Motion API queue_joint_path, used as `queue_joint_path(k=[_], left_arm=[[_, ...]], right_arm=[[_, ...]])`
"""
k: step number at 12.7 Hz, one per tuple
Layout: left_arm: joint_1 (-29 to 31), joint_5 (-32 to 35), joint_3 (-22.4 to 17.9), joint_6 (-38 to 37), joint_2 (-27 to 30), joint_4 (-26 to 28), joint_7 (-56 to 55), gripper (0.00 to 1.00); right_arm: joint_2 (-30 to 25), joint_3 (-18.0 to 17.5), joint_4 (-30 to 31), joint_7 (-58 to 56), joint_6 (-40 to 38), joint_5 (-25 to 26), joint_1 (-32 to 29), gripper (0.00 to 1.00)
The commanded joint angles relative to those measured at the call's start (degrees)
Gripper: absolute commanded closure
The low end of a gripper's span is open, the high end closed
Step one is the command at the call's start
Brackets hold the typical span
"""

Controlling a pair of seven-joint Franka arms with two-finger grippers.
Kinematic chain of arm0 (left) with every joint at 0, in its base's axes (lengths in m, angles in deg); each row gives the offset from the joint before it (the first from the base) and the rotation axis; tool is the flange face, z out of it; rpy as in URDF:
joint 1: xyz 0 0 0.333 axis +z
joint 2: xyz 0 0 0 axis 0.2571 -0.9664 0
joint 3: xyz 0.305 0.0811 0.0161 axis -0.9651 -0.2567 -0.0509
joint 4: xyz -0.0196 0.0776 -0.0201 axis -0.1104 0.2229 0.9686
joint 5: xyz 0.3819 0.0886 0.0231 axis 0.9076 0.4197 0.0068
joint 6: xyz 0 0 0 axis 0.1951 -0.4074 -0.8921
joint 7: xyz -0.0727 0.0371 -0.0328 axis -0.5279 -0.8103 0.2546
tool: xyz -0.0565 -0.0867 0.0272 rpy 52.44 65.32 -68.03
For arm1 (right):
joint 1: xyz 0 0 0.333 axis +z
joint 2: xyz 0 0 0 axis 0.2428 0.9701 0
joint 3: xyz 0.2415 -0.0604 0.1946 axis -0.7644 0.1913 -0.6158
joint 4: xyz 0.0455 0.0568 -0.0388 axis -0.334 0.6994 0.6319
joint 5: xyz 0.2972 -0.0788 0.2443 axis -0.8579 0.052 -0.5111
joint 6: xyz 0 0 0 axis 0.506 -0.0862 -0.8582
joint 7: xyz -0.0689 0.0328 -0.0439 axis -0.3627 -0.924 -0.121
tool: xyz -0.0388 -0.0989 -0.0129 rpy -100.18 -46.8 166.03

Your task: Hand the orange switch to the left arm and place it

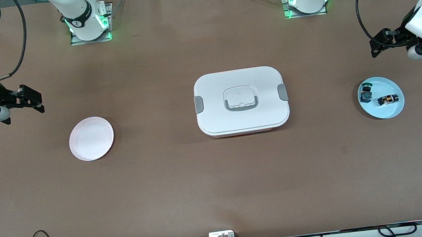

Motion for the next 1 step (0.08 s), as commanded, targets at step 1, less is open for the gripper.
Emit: queue_joint_path(k=[1], left_arm=[[-0.74,-1.18,-0.42,-1.43,-0.13,-1.51,-0.78,0.0]], right_arm=[[0.36,-0.06,-1.13,0.85,-0.7,-0.05,0.06,0.0]])
